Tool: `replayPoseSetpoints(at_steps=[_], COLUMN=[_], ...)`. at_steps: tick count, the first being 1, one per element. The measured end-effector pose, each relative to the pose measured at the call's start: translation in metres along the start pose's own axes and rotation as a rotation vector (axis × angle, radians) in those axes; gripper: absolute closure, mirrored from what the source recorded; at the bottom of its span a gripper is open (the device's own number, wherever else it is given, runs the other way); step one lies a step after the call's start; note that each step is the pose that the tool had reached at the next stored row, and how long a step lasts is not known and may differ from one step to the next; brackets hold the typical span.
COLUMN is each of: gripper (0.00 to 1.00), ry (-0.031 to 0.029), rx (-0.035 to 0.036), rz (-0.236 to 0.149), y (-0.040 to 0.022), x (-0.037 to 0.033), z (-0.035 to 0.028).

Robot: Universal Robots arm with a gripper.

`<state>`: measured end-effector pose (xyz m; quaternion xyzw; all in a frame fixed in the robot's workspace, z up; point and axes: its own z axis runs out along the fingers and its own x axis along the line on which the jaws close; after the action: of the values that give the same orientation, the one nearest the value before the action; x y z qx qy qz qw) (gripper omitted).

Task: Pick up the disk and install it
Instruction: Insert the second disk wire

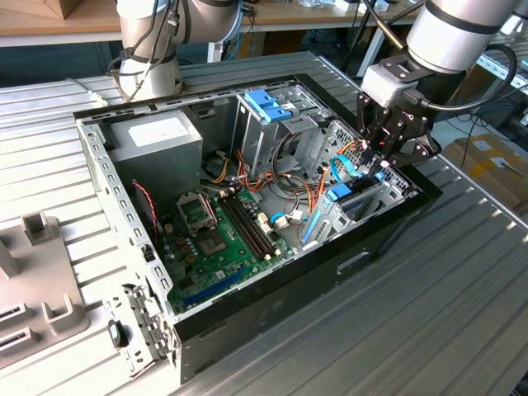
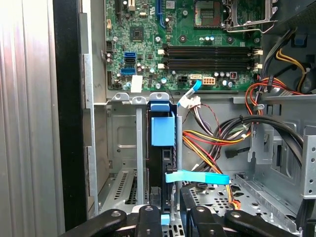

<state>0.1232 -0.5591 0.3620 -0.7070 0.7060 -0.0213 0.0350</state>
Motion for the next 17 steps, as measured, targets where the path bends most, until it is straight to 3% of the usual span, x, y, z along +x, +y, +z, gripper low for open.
replayPoseSetpoints(at_steps=[11, 17], gripper=[0.71, 0.71], ry=[-0.0004, -0.0014], rx=[-0.0001, -0.0003], rz=[-0.004, -0.017], y=[-0.0009, -0.0013], x=[-0.0022, -0.0032], z=[0.0, -0.0049])
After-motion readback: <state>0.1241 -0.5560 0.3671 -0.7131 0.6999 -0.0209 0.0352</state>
